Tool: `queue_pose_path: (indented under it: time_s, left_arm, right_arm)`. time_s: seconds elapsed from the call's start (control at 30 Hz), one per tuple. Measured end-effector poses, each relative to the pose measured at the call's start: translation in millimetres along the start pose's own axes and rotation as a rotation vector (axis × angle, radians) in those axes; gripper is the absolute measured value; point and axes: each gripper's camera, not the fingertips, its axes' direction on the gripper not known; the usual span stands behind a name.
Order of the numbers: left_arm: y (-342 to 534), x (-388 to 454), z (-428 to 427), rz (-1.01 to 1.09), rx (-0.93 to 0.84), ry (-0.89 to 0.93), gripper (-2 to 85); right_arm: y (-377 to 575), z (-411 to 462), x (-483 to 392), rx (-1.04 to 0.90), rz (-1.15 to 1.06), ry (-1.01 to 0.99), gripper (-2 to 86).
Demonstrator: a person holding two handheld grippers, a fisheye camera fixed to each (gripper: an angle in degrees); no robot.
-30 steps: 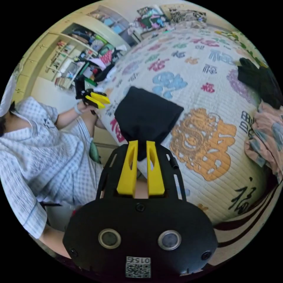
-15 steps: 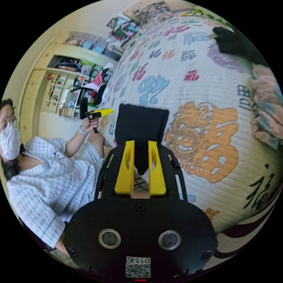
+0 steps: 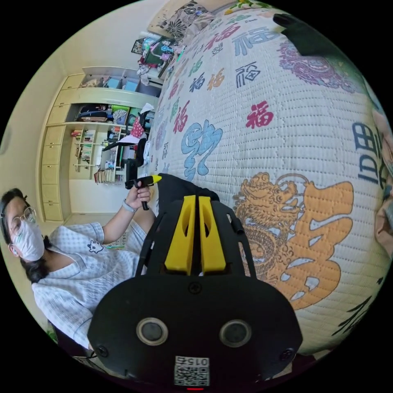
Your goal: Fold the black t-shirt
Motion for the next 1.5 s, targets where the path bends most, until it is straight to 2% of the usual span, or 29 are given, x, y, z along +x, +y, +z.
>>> queue_pose_path:
  time_s: [0.2, 0.33, 0.43, 0.5, 0.6, 0.67, 0.83, 0.87, 0.93, 1.0, 1.1, 1.27, 1.37, 1.5]
  left_arm:
    - [-8, -11, -15, -0.02, 0.043, -0.017, 4.0]
    - [10, 42, -67, 0.104, 0.048, -0.103, 6.4]
    - [28, 88, -60, 0.213, -0.057, -0.096, 5.9]
    - [34, 101, -37, 0.255, -0.141, -0.142, 5.2]
    - [39, 88, -22, 0.243, -0.168, -0.232, 1.2]
    - [38, 78, -33, 0.203, -0.148, -0.181, 0.3]
    - [39, 88, -101, 0.181, -0.127, -0.246, 0.9]
    - [39, 86, -115, 0.166, -0.101, -0.233, 2.5]
    - [34, 69, -164, 0.098, -0.033, -0.132, 9.4]
    - [25, 57, -185, 0.071, -0.041, -0.104, 12.7]
    - [5, 47, -192, 0.058, -0.072, 0.022, 14.4]
    - [-27, 69, -178, 0.087, -0.106, 0.147, 14.5]
    - [-46, 90, -159, 0.102, -0.157, 0.213, 13.7]
    - [-60, 102, -179, 0.072, -0.181, 0.249, 7.7]
  right_arm:
    - [-18, 4, 18, 0.02, 0.016, 0.045, 3.0]
    - [-6, -17, 2, 0.029, -0.044, 0.142, 4.6]
    - [13, -13, -24, 0.021, -0.174, 0.131, 1.1]
    - [13, 19, -27, -0.098, -0.214, 0.123, 0.0]
    - [0, 62, -1, -0.229, -0.178, 0.201, -0.4]
    - [-4, 64, 16, -0.197, -0.165, 0.169, -0.5]
    - [-4, 44, 33, -0.158, -0.147, 0.173, 0.5]
    - [-2, 31, 42, -0.118, -0.132, 0.123, 1.2]
    - [-2, 10, 63, -0.037, -0.09, 0.024, 7.8]
    - [-6, -7, 94, 0.047, -0.061, -0.086, 12.9]
    - [-28, 2, 135, 0.038, -0.008, -0.17, 16.5]
    - [-76, 45, 166, -0.026, -0.049, -0.35, 14.4]
    - [-105, 78, 172, -0.093, -0.082, -0.374, 12.6]
    - [-122, 105, 181, -0.097, -0.072, -0.352, 7.2]
